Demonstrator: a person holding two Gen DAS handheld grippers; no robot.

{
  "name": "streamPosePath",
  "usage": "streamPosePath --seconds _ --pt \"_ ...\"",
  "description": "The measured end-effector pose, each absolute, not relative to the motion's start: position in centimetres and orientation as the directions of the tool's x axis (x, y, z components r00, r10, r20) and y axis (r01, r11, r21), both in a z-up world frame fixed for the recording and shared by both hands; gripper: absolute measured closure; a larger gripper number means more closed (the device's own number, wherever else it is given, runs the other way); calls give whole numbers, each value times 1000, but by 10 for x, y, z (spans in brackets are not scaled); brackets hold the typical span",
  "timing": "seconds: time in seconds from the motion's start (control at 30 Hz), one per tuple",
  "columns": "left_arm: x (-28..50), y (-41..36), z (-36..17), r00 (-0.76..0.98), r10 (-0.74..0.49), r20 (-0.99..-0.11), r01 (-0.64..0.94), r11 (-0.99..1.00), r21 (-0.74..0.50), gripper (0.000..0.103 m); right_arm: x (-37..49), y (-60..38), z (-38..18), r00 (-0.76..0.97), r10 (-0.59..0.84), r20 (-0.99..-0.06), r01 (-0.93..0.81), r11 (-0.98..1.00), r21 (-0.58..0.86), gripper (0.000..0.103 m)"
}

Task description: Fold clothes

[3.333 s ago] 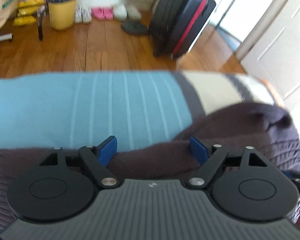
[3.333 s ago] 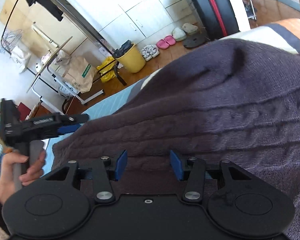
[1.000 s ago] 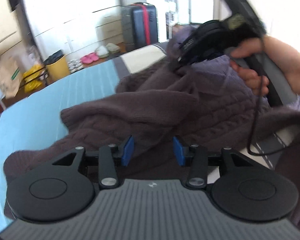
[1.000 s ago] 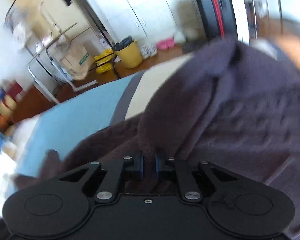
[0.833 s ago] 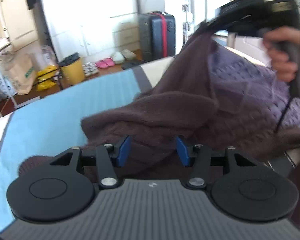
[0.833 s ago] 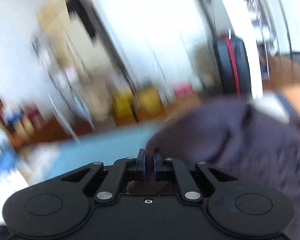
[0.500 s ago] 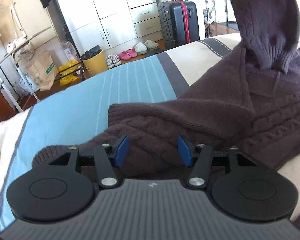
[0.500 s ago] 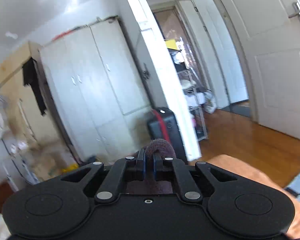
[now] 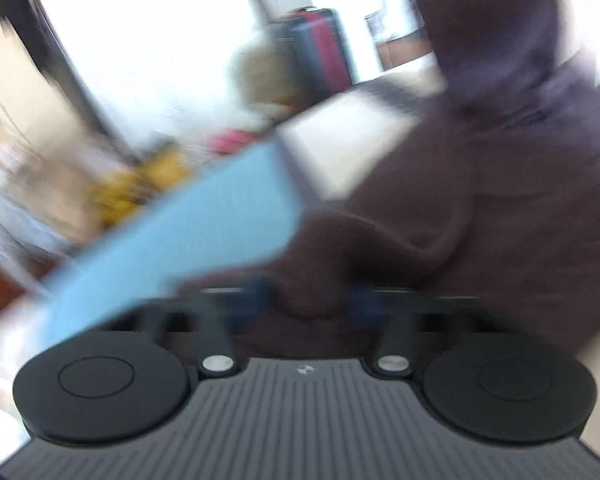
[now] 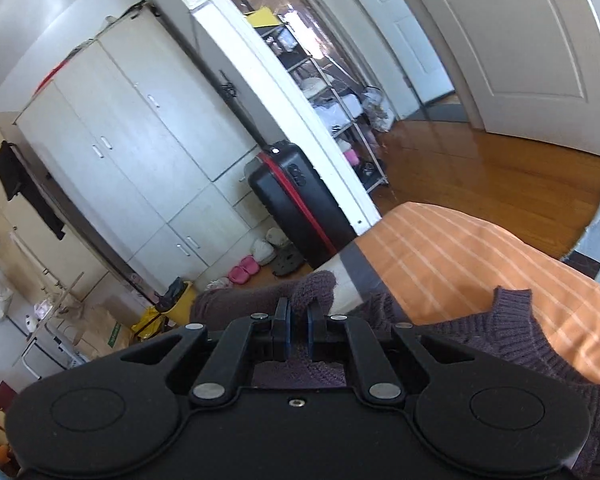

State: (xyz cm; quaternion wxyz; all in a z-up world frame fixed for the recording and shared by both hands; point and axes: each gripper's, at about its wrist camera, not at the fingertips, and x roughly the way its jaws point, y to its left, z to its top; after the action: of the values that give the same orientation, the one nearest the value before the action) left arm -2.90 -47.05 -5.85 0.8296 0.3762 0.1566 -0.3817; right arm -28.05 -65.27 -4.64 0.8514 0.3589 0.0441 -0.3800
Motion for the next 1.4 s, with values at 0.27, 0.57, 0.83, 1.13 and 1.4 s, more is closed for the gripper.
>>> streamPosePath --seconds 0.27,0.57,0.83,1.13,1.4 --pt "77 -507 -18 778 -425 -463 606 702 374 77 -244 -620 -26 826 -523 -211 547 651 526 93" --pt "138 -442 -34 810 -293 -508 553 669 496 43 -208 -625 -52 716 -576 -394 695 640 327 93" --pt "168 -426 -72 717 -250 -651 658 550 514 24 -209 -631 -69 651 -594 -473 750 599 280 92" --pt "157 -439 -67 717 -324 -617 677 537 504 103 -210 -634 -78 645 -558 -521 755 571 323 92" --pt "162 -406 -7 930 -175 -322 336 759 557 103 -216 -640 -83 710 -510 -486 700 583 412 92"
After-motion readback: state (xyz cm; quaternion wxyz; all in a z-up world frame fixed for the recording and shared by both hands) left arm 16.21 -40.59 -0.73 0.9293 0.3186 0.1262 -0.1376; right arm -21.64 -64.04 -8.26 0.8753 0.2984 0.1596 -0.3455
